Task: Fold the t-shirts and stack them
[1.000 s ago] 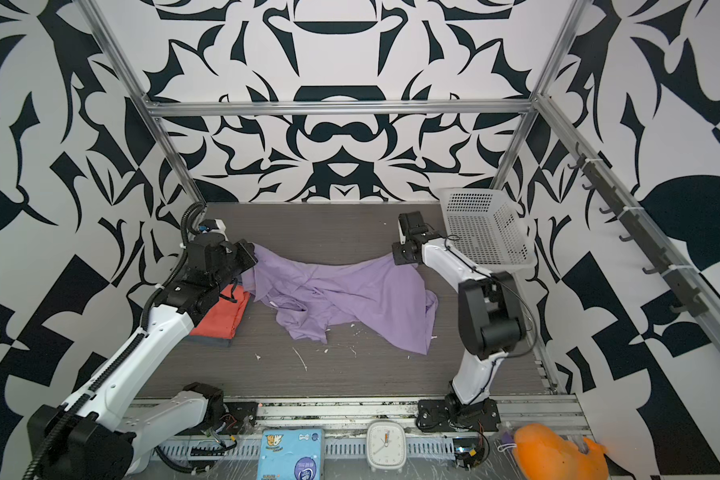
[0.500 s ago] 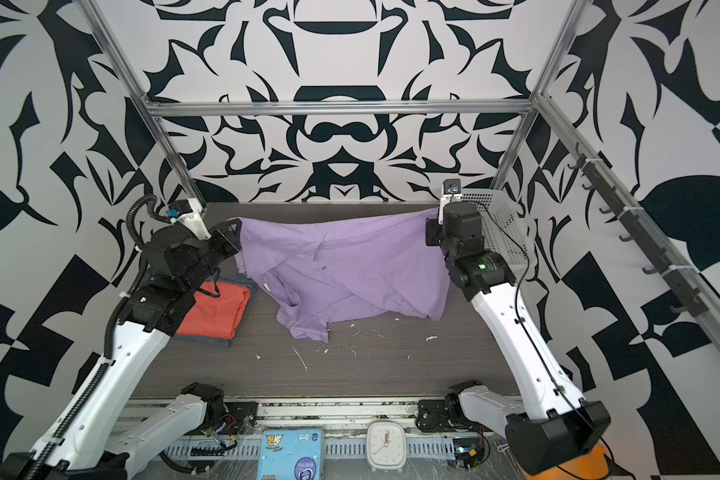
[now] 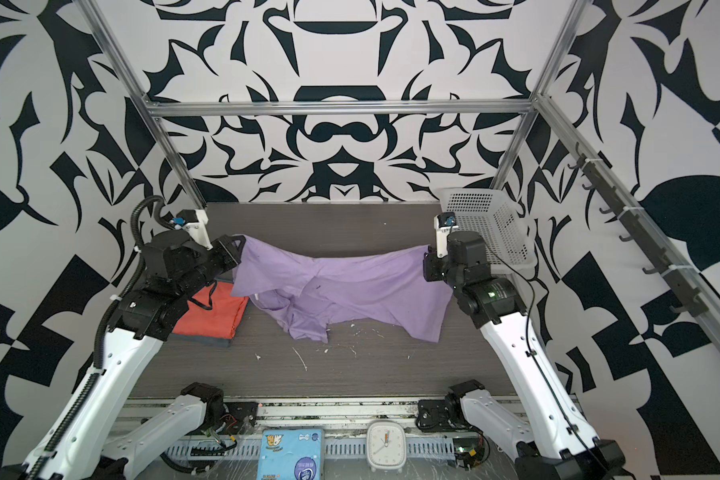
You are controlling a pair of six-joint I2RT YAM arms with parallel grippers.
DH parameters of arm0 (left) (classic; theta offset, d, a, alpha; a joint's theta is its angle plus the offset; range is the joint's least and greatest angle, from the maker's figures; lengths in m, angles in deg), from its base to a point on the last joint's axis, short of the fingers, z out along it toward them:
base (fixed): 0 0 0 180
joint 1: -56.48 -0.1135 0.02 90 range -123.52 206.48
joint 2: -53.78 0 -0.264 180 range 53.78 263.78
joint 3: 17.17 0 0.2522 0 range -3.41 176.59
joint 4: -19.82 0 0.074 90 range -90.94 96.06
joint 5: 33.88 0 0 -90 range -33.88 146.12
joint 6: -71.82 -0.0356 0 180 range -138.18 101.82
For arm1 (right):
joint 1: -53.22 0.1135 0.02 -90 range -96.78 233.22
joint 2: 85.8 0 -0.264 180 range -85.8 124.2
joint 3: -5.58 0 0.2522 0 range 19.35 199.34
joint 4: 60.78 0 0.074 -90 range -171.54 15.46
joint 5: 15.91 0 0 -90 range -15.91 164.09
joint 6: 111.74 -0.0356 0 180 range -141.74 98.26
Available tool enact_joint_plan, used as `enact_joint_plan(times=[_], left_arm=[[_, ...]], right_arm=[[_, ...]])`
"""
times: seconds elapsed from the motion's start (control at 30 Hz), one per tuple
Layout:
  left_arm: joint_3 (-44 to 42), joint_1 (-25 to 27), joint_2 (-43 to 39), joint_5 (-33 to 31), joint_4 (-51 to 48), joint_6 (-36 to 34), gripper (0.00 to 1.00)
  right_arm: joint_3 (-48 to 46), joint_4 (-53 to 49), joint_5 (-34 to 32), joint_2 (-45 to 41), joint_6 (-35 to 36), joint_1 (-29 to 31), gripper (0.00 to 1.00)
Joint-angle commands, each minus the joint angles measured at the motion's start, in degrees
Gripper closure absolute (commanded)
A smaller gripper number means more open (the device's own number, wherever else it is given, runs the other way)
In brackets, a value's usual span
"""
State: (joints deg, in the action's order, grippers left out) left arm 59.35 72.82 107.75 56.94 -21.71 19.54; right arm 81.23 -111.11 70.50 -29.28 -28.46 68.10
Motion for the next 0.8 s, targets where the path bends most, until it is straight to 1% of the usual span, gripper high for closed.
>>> enact_joint_plan(times=[0.0, 0.1, 0.2, 0.3, 0.37, 0.43, 0.5, 0.63, 0.77], left_arm=[[2.4, -0.3, 0.7, 5.2, -9.5, 0.0, 1.0], [3.8, -0.3, -0.3, 11.1, -9.8, -1.0, 1.0], [4.9, -0.3, -1.4, 18.1, -8.6, -1.5, 1.0], [4.4, -0.3, -1.8, 18.2, -7.3, -1.9, 1.0], [3.5, -0.5, -0.1, 17.6, -8.3, -1.7, 1.0], [2.8, -1.0, 4.1, 18.0, -11.2, -0.5, 1.0], [1.3, -1.3, 8.6, 18.9, -12.0, -0.2, 1.0], [-2.6, -3.1, 17.9, 18.7, -9.2, 0.2, 1.0], [-3.8, -6.0, 26.6, 18.5, -4.4, 0.1, 1.0]], right_arm=[[-1.2, -1.2, 1.5, -1.6, -2.4, 0.2, 1.0], [1.5, -2.2, 1.7, -2.7, -1.3, 0.2, 1.0], [3.4, -1.7, 4.9, -4.7, 1.0, 0.2, 1.0], [4.0, 0.1, 3.5, -6.3, 2.8, 0.2, 1.0], [3.6, -0.7, 2.3, -4.9, 3.5, 0.2, 1.0], [1.9, -1.7, 1.6, -2.2, 3.1, 0.2, 1.0], [-1.1, -0.1, 2.3, -0.2, 1.8, 0.2, 1.0], [-7.6, 5.9, -0.3, 3.7, 0.3, 0.2, 1.0], [-10.6, 8.6, -0.4, 9.2, -0.7, 0.2, 1.0]])
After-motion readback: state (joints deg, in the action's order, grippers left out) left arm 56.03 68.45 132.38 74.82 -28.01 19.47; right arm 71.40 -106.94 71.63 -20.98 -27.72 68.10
